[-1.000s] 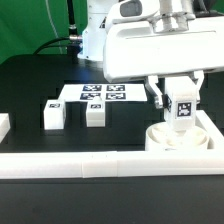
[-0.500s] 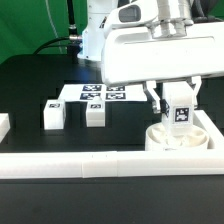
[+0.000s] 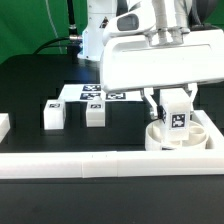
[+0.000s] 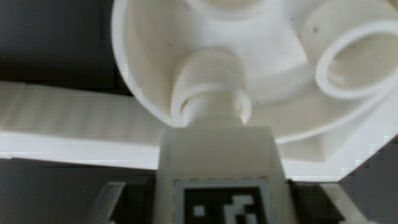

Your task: Assemble stool

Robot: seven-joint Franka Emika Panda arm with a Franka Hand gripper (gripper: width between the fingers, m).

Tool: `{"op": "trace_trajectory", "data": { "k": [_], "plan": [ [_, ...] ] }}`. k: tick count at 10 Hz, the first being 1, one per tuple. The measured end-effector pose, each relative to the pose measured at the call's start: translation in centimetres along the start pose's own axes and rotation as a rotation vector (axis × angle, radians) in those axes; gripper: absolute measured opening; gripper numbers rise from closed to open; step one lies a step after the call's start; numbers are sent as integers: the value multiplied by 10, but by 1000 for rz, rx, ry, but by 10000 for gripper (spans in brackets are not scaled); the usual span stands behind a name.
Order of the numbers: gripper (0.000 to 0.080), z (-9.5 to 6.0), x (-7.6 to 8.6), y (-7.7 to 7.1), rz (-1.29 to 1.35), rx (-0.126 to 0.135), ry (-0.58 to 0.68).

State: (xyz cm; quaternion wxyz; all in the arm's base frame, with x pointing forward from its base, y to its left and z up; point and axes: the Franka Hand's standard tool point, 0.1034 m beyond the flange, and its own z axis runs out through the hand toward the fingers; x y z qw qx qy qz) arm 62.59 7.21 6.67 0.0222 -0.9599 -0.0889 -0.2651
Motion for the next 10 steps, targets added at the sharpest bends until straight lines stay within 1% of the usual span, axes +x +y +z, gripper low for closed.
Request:
{"op": "trace_trajectory", "data": {
  "k": [2, 4, 5, 6, 7, 8, 9, 10],
  "plan": [
    [334, 2, -2, 1, 0, -6, 28],
    [334, 2, -1, 1, 0, -6, 30],
    [504, 1, 0, 0, 0, -6, 30],
    [624, 0, 3, 0, -1, -6, 35],
    [624, -2, 6, -1, -2, -6, 40],
    [646, -5, 9, 1, -3, -8, 45],
    [646, -8, 11, 3, -9, -7, 31],
    [648, -14, 16, 5, -8, -7, 19]
  ]
}}
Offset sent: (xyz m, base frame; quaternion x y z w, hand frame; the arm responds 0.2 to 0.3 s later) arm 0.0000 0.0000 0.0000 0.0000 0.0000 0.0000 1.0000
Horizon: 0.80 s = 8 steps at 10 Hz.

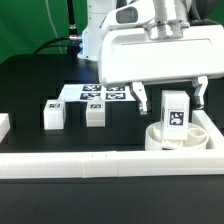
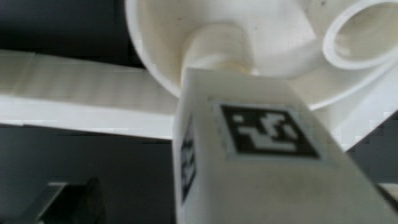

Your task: Assemble stool

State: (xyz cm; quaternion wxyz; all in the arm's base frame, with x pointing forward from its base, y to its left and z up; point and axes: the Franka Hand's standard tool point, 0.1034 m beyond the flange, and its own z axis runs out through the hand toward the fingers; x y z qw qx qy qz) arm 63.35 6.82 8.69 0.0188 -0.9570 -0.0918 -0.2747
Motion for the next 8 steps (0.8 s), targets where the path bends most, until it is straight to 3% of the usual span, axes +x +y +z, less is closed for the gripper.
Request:
{"op": "trace_trajectory", "data": {
  "k": [5, 8],
  "plan": [
    [648, -2, 0, -1, -2, 3, -13],
    [648, 2, -3, -4, -3, 20, -84]
  ]
}}
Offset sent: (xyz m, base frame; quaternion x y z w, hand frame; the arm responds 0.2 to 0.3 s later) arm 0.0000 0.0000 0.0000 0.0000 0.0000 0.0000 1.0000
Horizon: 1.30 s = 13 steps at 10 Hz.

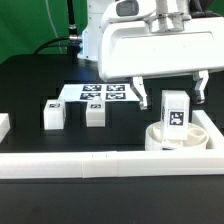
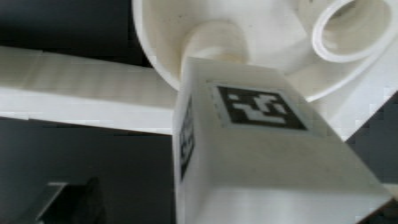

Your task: Assemble stool

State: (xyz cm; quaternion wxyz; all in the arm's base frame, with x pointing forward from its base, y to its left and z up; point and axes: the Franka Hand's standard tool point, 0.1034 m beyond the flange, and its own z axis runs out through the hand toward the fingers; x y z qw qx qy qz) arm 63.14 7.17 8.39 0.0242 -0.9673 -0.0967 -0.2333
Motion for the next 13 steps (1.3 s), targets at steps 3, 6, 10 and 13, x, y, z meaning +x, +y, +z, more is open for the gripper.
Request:
{"op": "trace_trajectory", "data": {
  "k": [3, 6, 10, 13],
  "plan": [
    [648, 1, 3, -2, 1, 45, -207],
    [648, -2, 3, -7, 4, 94, -421],
    [639, 0, 4, -7, 3, 94, -420],
    [335, 0, 4, -6, 3, 94, -420]
  ]
}}
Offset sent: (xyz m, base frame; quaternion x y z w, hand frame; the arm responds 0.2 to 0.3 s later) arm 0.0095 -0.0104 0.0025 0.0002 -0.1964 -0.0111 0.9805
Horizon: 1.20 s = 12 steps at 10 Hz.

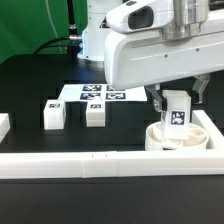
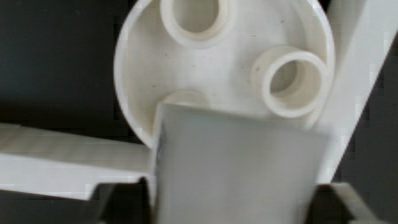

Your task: Assemble stool

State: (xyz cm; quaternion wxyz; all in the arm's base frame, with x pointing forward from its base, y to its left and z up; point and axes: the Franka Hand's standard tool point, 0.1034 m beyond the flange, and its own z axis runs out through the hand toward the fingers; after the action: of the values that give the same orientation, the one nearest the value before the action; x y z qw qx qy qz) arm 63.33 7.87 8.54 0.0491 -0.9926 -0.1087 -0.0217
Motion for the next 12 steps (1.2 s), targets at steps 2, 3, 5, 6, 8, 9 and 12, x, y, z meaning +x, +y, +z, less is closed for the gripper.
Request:
{"op": "trace_trajectory", "data": {
  "k": [2, 3, 5, 6, 8, 9, 12],
  "plan": [
    [335, 0, 0, 0, 1, 0, -1],
    [335, 1, 0, 0, 18, 1, -1],
    [335, 1, -1, -2, 126, 11, 1],
    [335, 1, -4, -3, 267, 21, 8],
    [337, 2, -8, -10, 456, 21, 42],
    [337, 3, -7, -13, 566, 32, 71],
    [337, 3, -5, -17, 791, 67, 120]
  ]
}}
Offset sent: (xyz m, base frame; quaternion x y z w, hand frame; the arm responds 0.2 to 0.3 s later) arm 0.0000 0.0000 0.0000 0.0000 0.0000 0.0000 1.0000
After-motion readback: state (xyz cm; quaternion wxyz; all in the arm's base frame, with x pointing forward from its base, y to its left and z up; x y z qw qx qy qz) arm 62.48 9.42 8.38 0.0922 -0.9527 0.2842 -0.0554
